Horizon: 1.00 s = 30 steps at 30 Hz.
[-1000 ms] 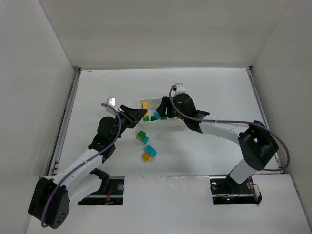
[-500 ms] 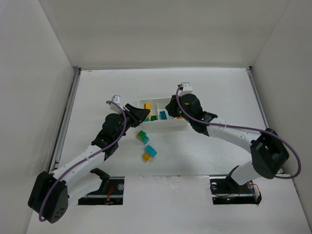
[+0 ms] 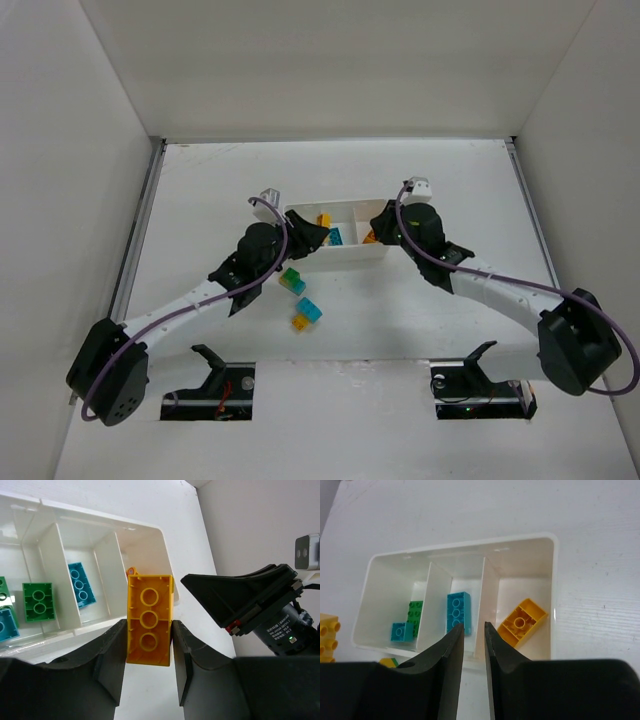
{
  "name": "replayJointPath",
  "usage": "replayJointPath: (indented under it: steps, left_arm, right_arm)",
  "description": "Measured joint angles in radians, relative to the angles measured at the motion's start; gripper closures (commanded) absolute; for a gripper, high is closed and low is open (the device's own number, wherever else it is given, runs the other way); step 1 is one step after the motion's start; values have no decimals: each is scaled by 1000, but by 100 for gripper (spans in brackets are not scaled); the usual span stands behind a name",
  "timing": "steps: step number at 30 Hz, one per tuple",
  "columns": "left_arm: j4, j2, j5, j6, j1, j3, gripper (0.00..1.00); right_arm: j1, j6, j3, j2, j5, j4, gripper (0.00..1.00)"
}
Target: Sort the legos into containers by color
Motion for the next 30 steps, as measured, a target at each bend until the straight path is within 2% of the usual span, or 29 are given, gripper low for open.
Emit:
replayJointPath:
  steps: [9, 19, 30]
  left_arm:
    - [-37, 31, -24, 29, -37, 36, 81]
    - [-52, 209, -48, 85, -100, 202, 81]
    - [-170, 514, -95, 164, -151, 486, 81]
  right_arm:
    - [-24, 29, -59, -17, 13, 50, 70]
    - [-69, 55, -103, -79, 84, 69, 70]
    - [-117, 84, -156, -133, 134, 85, 68]
